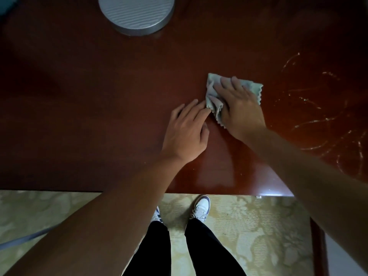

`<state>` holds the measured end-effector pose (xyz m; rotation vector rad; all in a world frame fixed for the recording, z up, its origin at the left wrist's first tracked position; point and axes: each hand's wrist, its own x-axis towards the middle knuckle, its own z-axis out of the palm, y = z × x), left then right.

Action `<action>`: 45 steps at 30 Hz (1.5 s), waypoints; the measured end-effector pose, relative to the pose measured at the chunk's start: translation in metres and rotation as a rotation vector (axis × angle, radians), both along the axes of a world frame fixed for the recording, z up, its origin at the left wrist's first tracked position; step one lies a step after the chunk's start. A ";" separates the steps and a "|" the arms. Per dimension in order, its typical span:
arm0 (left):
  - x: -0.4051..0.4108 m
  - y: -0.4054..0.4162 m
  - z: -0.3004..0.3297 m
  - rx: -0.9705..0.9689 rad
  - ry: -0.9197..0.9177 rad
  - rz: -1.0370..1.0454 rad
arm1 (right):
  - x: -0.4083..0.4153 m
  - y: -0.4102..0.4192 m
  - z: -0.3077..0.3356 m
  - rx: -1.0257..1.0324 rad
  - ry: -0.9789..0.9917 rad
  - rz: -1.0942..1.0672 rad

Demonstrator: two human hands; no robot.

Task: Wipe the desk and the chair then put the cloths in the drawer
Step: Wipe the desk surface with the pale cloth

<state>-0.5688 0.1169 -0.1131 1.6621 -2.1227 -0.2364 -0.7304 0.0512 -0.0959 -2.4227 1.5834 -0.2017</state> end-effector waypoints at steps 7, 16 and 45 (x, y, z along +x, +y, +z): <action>0.102 0.009 0.014 -0.012 -0.105 0.043 | 0.056 -0.010 -0.007 -0.040 0.006 -0.097; 0.177 0.037 -0.001 0.081 -0.169 0.174 | 0.090 0.047 -0.008 -0.020 0.000 0.175; 0.179 0.035 -0.006 0.045 -0.095 0.235 | 0.142 0.125 -0.015 -0.051 0.007 0.309</action>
